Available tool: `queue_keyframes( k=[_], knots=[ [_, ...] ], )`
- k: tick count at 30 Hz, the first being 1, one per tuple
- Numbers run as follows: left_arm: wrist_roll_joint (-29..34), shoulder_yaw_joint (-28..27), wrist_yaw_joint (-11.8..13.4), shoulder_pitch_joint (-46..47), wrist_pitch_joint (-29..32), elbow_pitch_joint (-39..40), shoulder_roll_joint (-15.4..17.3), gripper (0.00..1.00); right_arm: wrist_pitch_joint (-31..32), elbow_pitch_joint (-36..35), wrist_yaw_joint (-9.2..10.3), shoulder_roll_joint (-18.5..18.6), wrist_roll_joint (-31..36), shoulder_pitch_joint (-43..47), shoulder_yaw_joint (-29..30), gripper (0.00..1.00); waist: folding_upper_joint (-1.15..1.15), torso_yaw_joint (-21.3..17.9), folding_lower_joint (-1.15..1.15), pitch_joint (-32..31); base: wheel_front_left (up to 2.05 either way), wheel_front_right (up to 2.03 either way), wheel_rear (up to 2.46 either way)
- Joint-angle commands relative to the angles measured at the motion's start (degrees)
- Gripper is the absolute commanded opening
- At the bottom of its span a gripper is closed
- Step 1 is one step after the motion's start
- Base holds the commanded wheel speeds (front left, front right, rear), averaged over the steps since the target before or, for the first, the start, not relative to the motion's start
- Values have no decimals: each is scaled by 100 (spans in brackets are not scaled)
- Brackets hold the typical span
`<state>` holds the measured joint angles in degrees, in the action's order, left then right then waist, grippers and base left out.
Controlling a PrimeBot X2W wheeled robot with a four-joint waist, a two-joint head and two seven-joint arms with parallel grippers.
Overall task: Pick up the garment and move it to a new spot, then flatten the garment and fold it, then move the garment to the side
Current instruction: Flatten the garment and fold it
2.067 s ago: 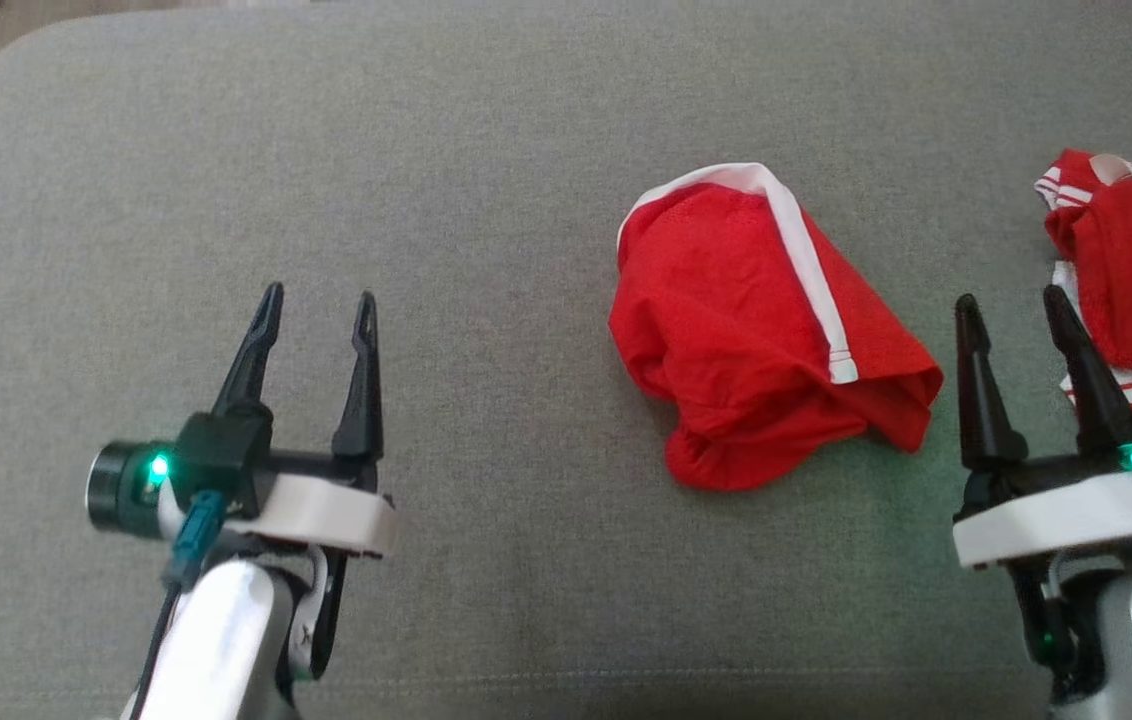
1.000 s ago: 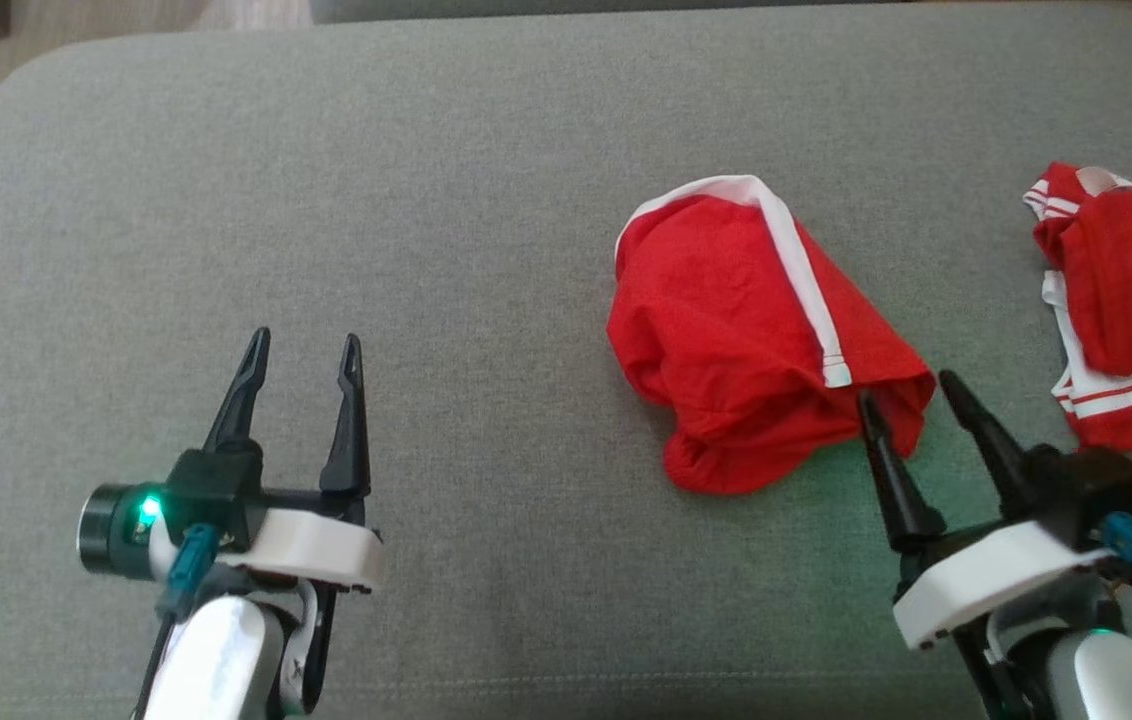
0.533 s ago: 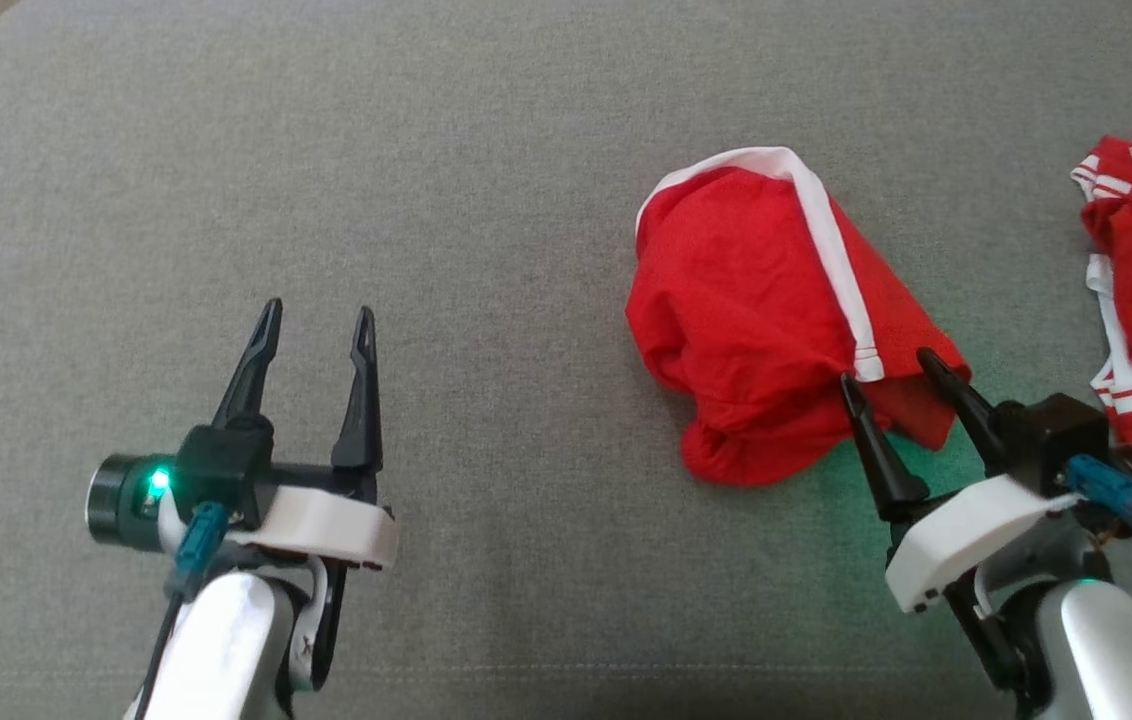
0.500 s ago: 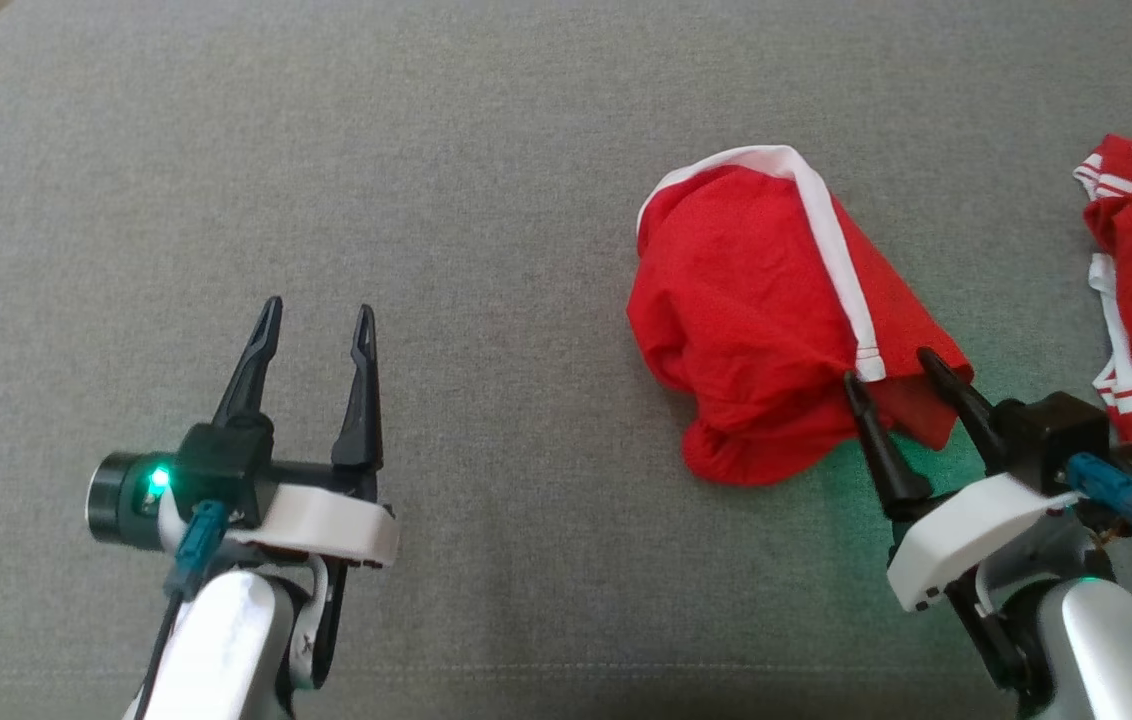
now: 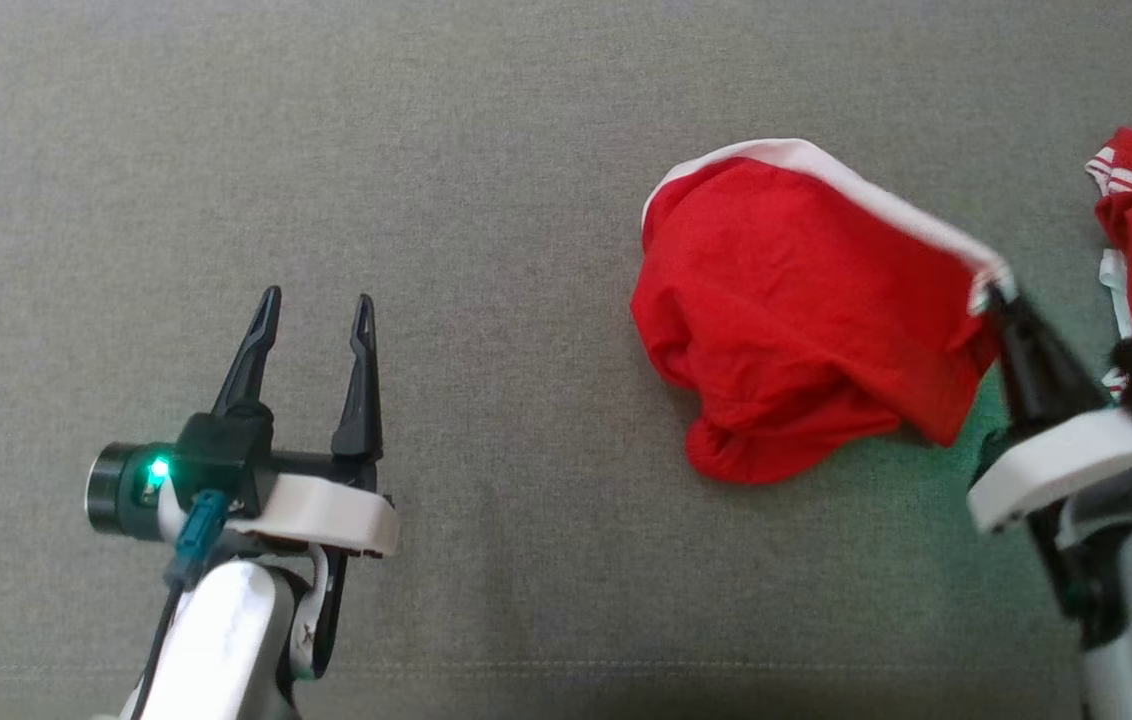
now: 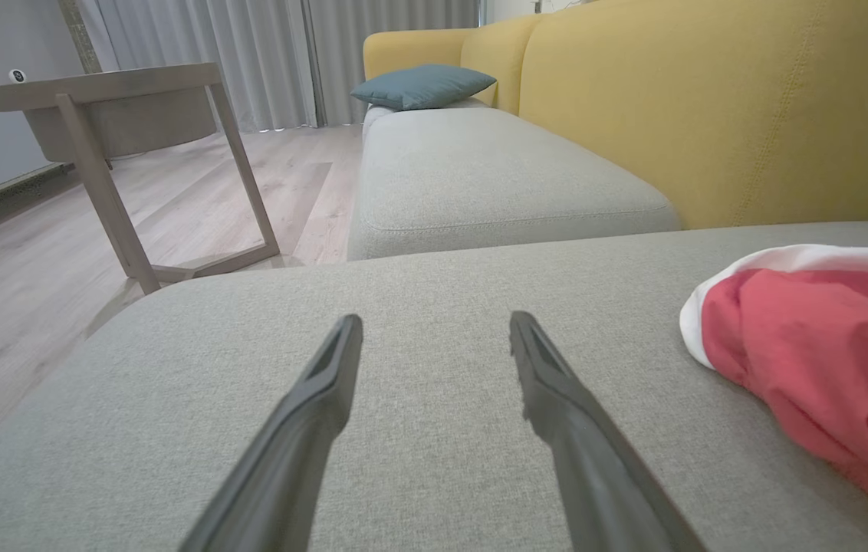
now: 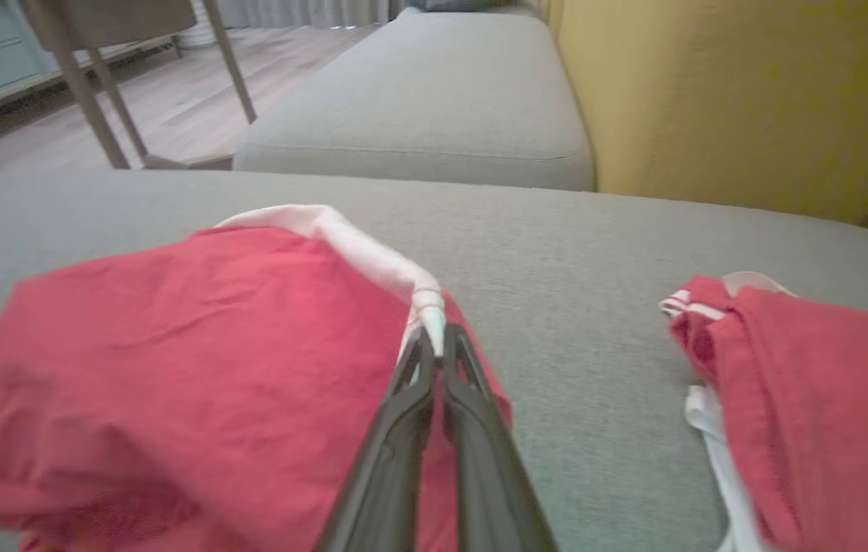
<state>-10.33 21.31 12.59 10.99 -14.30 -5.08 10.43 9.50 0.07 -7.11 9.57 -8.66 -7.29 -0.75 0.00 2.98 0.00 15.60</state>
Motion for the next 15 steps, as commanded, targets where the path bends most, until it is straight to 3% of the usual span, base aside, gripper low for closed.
queue_keyframes(
  k=[1, 8, 10, 11, 12, 15],
  knots=[
    [-19, -224, 6, 222, -68, 186, 55, 100, -99, -76, -37, 108, -67, -306, 8, 0, 0, -1, 0, 26, 0, 0, 0],
    [20, -197, -17, 317, -69, 220, 31, 100, -426, 720, -37, 120, -273, -970, 284, 0, 0, 31, 0, 193, 0, 0, 0],
    [29, -190, -22, 345, -69, 223, 13, 100, -582, 1014, -37, 101, -297, -1159, 323, 35, 0, 52, 0, 252, 0, 0, 0],
    [34, -188, -22, 358, -69, 226, 5, 100, -662, 1153, -37, 86, -303, -1244, 344, 85, 0, 57, 0, 284, 0, 0, 0],
    [40, -184, -25, 372, -69, 227, -5, 100, -723, 1295, -37, 84, -300, -1318, 359, 100, 0, 65, 0, 311, 0, 0, 0],
    [52, -178, -35, 392, -69, 218, -26, 100, -988, 1585, -37, 71, -285, -1493, 359, 100, 0, 73, 0, 362, 0, 0, 0]
  ],
)
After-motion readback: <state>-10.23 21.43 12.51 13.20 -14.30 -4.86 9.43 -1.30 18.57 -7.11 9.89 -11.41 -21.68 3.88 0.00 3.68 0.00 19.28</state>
